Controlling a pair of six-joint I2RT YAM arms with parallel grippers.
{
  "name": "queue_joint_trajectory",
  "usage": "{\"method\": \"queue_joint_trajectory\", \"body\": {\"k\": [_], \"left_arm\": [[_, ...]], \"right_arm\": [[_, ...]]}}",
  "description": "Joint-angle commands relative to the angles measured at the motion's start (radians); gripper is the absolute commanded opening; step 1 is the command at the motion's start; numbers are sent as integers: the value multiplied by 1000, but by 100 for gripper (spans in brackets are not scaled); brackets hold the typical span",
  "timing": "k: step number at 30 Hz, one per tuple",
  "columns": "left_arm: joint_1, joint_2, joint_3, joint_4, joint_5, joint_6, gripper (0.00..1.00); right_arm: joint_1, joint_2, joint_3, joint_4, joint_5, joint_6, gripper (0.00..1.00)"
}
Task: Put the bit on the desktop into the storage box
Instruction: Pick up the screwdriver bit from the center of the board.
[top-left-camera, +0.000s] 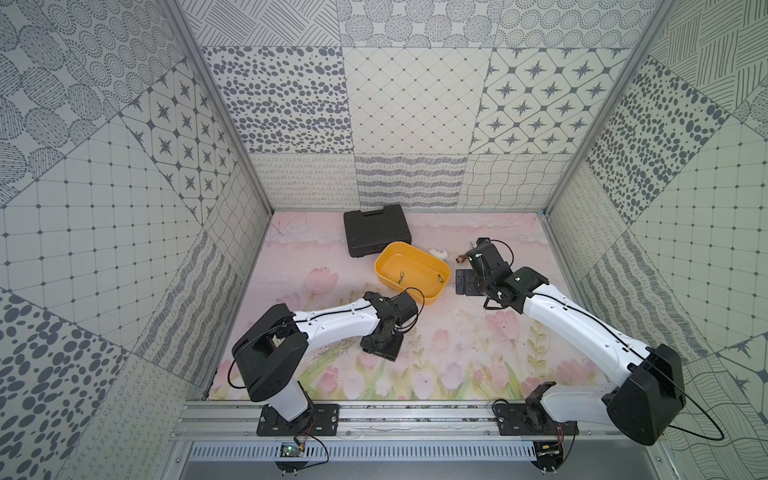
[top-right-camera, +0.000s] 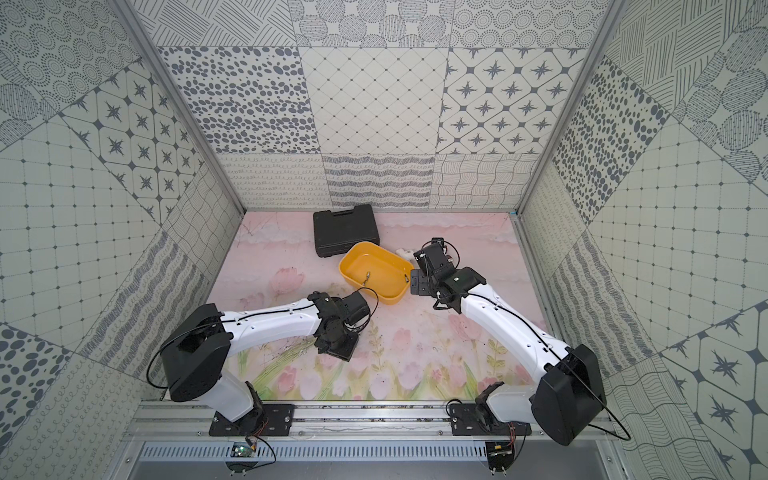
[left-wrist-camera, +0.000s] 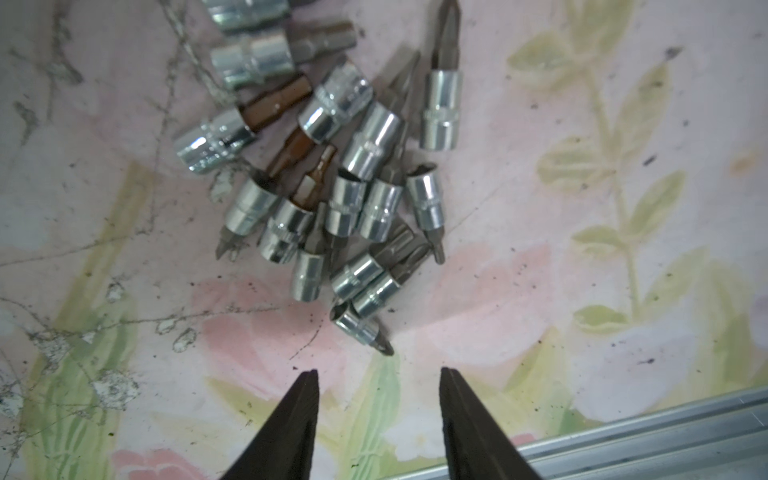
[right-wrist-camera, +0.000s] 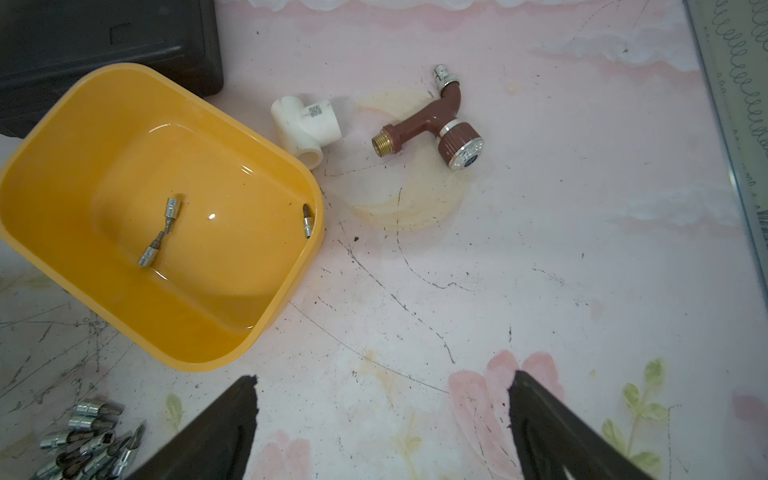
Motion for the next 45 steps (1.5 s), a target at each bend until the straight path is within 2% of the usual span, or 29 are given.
{"method": "queue_joint_trajectory", "body": {"k": [1, 22, 33, 45], "left_arm": [[-6, 31, 17, 23, -30, -22, 48], [-7, 95, 5, 38, -64, -23, 31], [-8, 71, -24, 7, -83, -24, 27], [-8, 51, -39, -11, -100, -34, 16]], "right_arm": [[-3, -8, -11, 29, 7, 12, 97], [-7, 6, -14, 30, 10, 9, 97], [-9, 10, -13, 29, 9, 10, 97], [-10, 8, -13, 30, 9, 12, 97]]}}
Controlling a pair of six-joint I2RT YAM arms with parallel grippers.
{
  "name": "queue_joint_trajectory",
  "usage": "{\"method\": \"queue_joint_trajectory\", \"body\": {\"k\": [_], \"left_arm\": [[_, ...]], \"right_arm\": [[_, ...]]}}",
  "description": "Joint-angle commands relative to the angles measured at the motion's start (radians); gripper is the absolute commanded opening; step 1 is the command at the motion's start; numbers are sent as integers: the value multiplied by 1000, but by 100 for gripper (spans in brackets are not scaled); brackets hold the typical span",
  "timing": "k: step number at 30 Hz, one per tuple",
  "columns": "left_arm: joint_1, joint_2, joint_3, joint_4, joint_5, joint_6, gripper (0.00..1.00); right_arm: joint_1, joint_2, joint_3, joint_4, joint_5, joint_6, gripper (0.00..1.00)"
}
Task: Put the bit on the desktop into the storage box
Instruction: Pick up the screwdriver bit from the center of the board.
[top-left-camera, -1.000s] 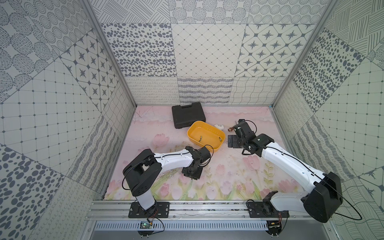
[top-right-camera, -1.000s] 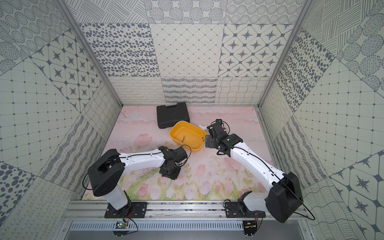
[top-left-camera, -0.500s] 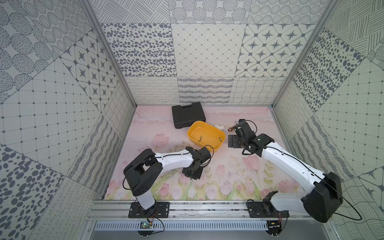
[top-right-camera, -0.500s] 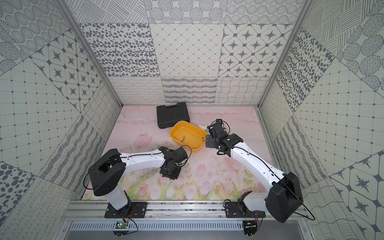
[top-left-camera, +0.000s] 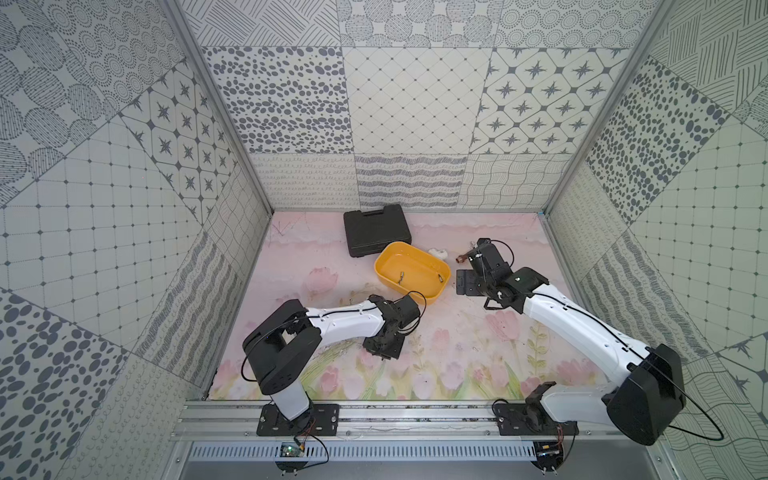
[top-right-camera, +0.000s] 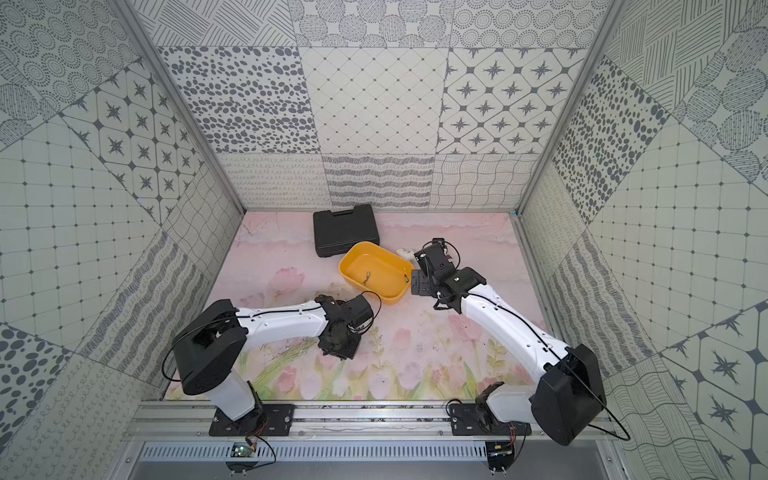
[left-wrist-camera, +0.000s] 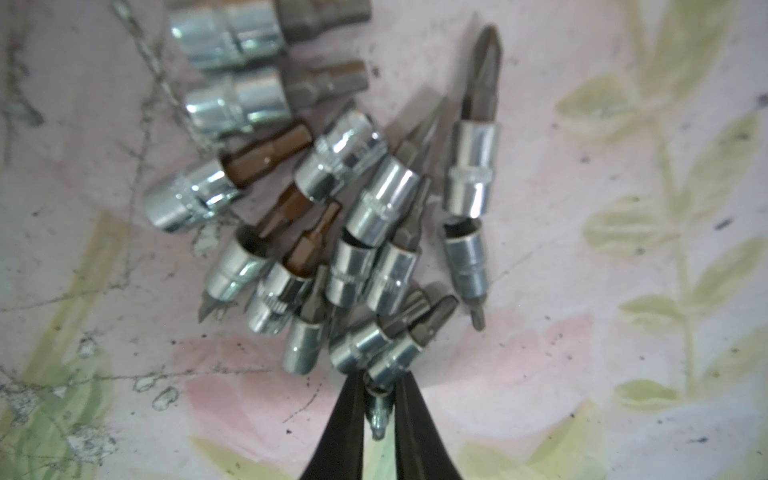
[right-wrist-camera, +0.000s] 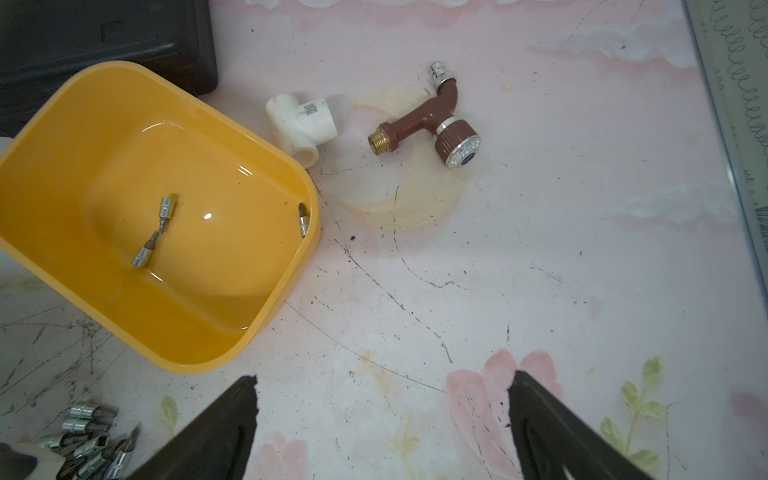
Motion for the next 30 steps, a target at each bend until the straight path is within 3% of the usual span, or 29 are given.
{"method": "queue_joint_trajectory", "body": {"k": [1, 16, 30], "left_arm": [[-5, -6, -13, -84, -55, -12, 15], [-4, -72, 12, -110, -89, -7, 13], [57, -157, 209, -145, -158, 140, 12]], "right_arm": [[-5, 7, -8, 29, 9, 13, 96], [-6, 3, -6, 29, 6, 8, 96], [-8, -12, 1, 29, 6, 2, 97]]}}
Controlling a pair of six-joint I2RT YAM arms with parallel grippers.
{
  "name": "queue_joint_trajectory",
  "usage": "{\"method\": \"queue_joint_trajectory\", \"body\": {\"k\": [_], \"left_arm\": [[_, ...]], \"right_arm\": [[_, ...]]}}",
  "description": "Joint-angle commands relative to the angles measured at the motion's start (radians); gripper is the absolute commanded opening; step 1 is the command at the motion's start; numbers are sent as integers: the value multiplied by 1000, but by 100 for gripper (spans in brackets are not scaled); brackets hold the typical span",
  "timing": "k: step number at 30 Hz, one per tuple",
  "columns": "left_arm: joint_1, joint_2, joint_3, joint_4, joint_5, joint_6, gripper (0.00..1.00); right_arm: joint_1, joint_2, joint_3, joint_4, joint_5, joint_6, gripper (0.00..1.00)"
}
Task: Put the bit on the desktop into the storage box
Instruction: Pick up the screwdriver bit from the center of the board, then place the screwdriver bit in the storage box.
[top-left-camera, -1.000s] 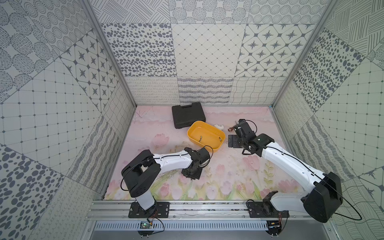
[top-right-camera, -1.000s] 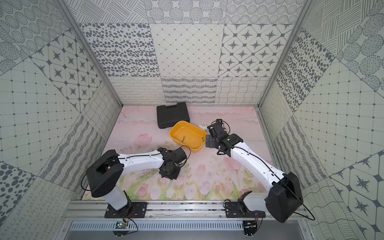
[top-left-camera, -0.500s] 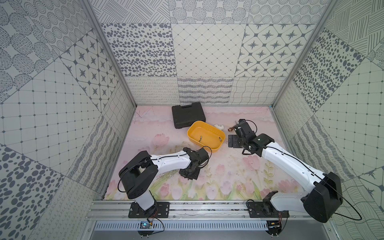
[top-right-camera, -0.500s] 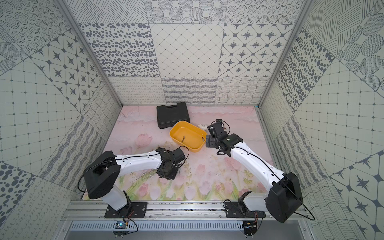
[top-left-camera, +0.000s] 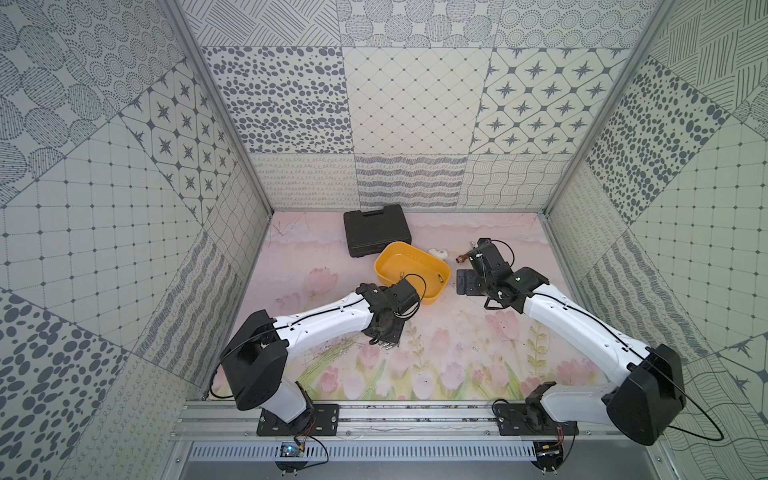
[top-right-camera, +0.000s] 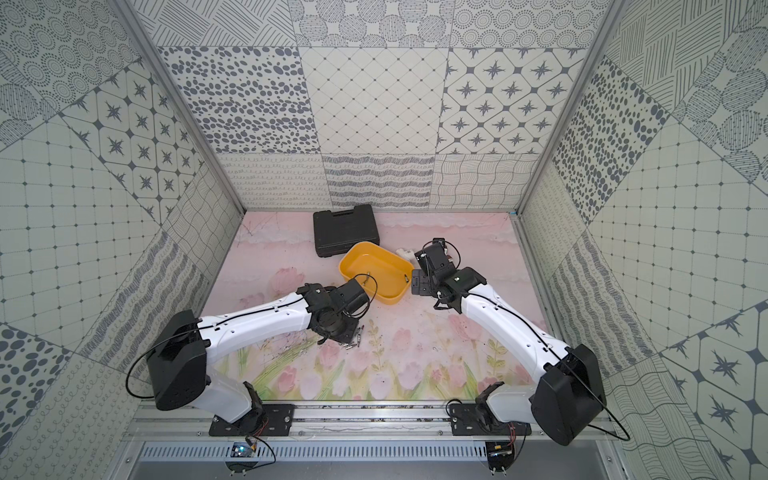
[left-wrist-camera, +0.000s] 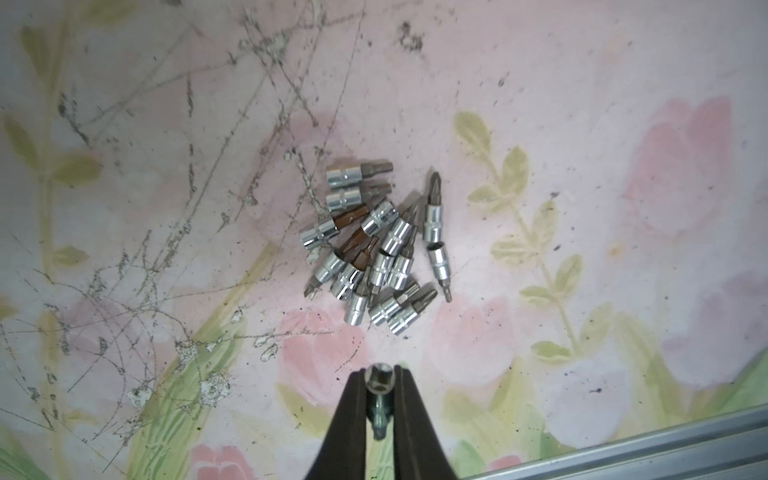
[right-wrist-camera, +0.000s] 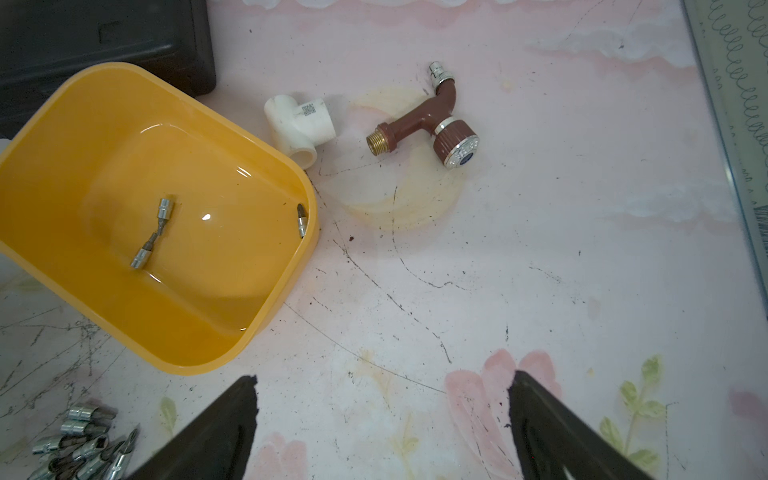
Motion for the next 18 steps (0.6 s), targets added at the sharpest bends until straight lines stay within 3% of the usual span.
{"method": "queue_joint_trajectory", "body": {"k": [1, 8, 18], "left_arm": [[44, -14, 76, -26, -46, 112, 12], [124, 25, 213, 14, -21, 205, 11], [185, 189, 419, 44, 5, 324, 9]], "right_arm": [[-6, -15, -1, 29, 5, 3, 97], [-5, -36, -10, 28, 1, 5, 97], [-7, -40, -25, 29, -16, 12, 96]]}}
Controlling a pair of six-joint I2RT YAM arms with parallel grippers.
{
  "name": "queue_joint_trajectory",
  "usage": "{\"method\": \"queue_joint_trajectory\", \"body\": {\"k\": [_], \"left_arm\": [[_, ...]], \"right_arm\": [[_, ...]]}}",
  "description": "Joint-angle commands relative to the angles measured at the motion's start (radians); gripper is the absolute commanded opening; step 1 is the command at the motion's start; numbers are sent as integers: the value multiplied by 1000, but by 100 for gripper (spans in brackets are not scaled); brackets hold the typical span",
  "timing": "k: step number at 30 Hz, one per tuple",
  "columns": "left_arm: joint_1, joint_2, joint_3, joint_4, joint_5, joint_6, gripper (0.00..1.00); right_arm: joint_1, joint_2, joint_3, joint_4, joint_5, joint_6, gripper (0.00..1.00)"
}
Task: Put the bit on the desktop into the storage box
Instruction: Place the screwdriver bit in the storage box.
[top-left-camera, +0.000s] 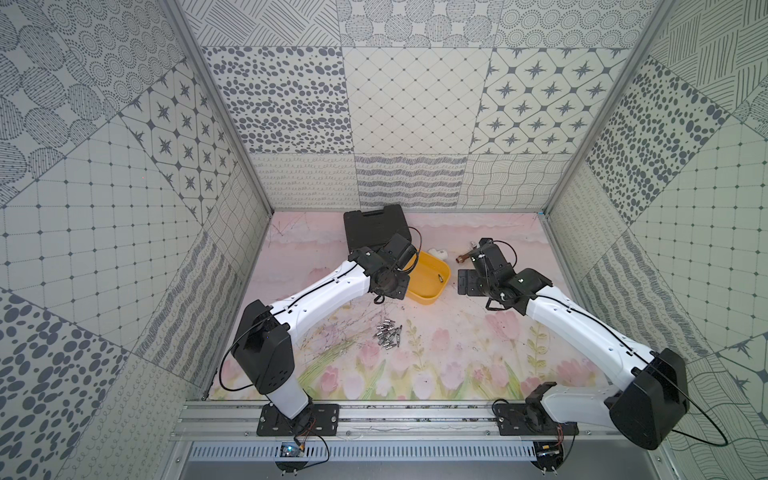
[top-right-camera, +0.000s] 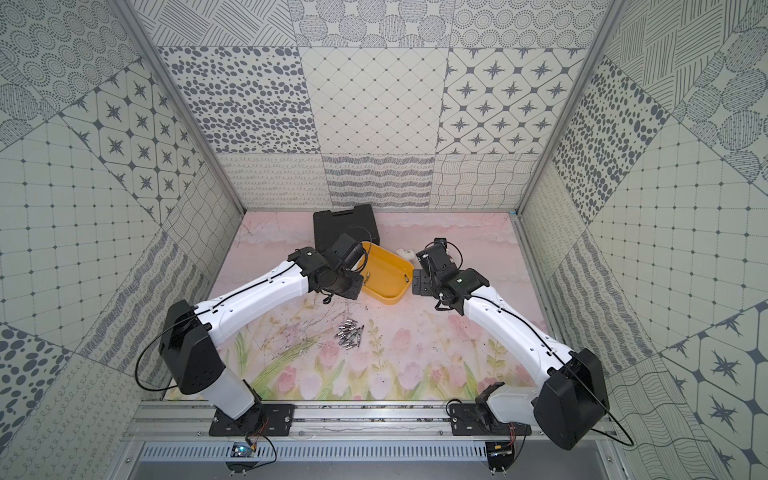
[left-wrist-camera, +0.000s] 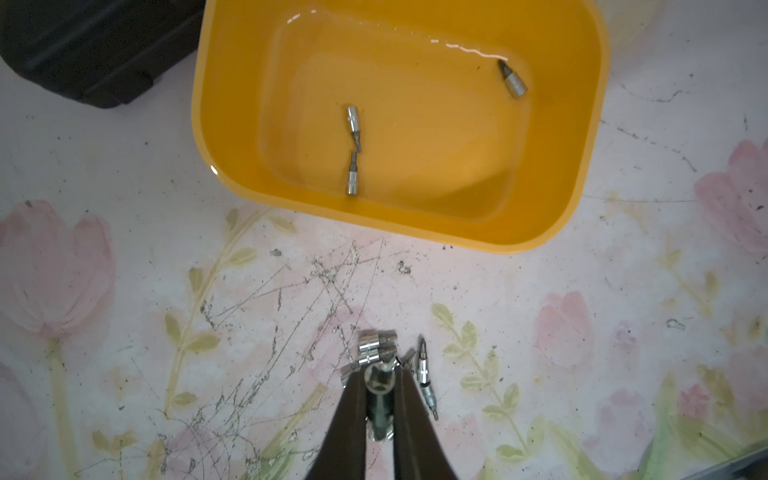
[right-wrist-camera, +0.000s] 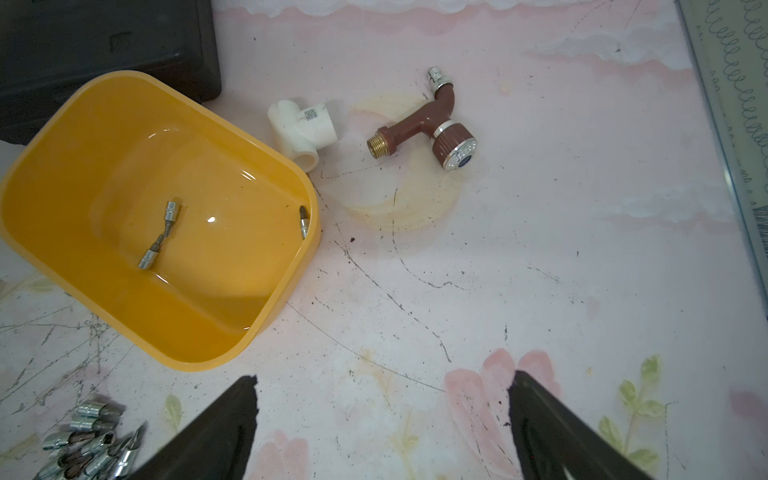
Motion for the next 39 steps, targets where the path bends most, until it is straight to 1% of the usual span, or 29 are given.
{"method": "queue_joint_trajectory", "body": {"k": [1, 5, 10, 18, 22, 26, 39], "left_arm": [[34, 81, 98, 28, 23, 131, 8], [53, 167, 176, 52, 41, 186, 9], [80, 295, 309, 0, 47, 210, 8], [103, 417, 402, -19, 44, 239, 8], [103, 472, 430, -25, 20, 256, 8], [105, 544, 492, -69, -2, 261, 8], [103, 608, 502, -76, 6, 254, 8]], "right_arm": [[-5, -17, -16, 27, -11, 13, 97], [-5, -19, -22, 27, -12, 15, 97], [-5, -21, -28, 27, -16, 19, 96], [-7, -25, -35, 27, -15, 19, 97], [-7, -24, -36, 27, -18, 21, 97], [-8, -19, -35, 27, -17, 22, 97], [-10, -15, -36, 29, -19, 25, 96]]}}
